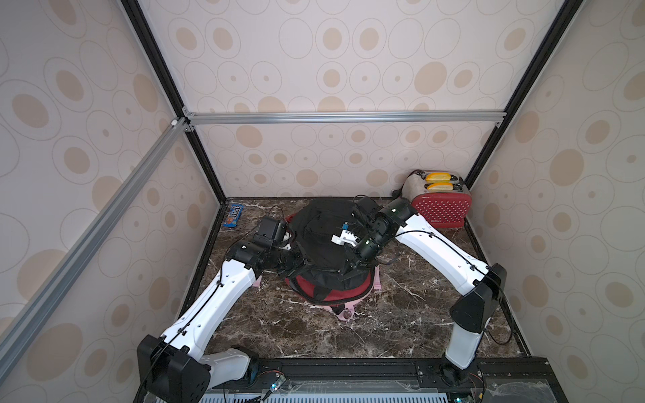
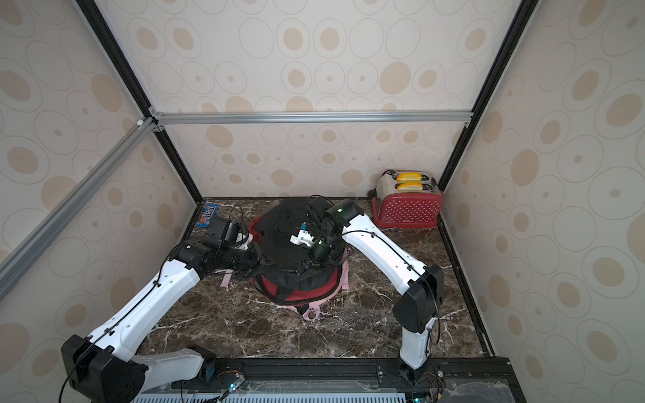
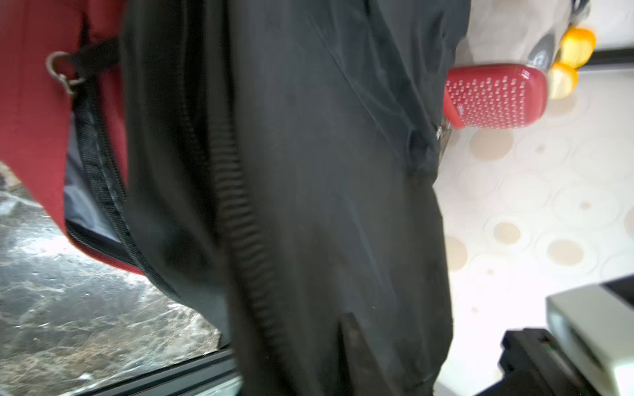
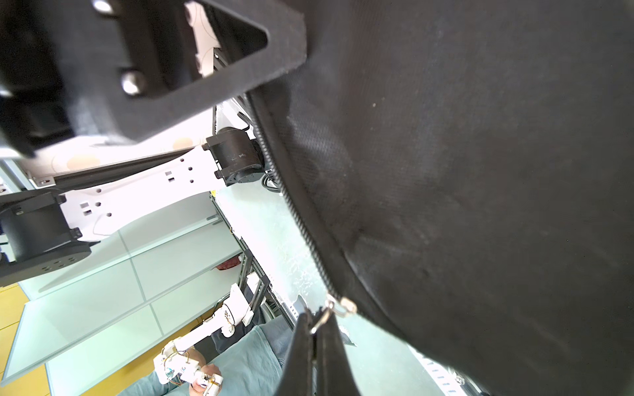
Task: Zip up the backpack
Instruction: Zip the zipper on the backpack.
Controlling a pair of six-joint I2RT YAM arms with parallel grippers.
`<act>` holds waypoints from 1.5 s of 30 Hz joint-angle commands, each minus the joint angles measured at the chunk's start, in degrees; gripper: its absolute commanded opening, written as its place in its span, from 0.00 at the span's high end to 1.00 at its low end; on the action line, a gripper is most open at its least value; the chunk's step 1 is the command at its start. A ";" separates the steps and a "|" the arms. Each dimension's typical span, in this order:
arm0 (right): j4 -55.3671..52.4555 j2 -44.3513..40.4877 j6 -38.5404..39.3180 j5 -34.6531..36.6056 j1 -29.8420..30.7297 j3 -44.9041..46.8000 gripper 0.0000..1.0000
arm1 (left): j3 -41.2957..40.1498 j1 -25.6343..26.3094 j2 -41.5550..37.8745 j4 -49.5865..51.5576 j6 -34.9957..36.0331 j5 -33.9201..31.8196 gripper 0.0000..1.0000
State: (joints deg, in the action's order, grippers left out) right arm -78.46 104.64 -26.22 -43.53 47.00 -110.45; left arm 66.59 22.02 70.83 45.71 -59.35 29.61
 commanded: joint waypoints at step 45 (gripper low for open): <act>0.48 20.30 -11.08 -12.72 7.26 -30.34 1.00 | -8.56 1.18 -6.98 -16.95 -7.27 9.06 1.00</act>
State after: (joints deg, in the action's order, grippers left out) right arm -83.66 124.70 -38.52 -48.42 53.06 -139.57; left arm 59.90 21.96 65.30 35.55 -63.31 32.25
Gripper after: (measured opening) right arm 0.047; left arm 0.074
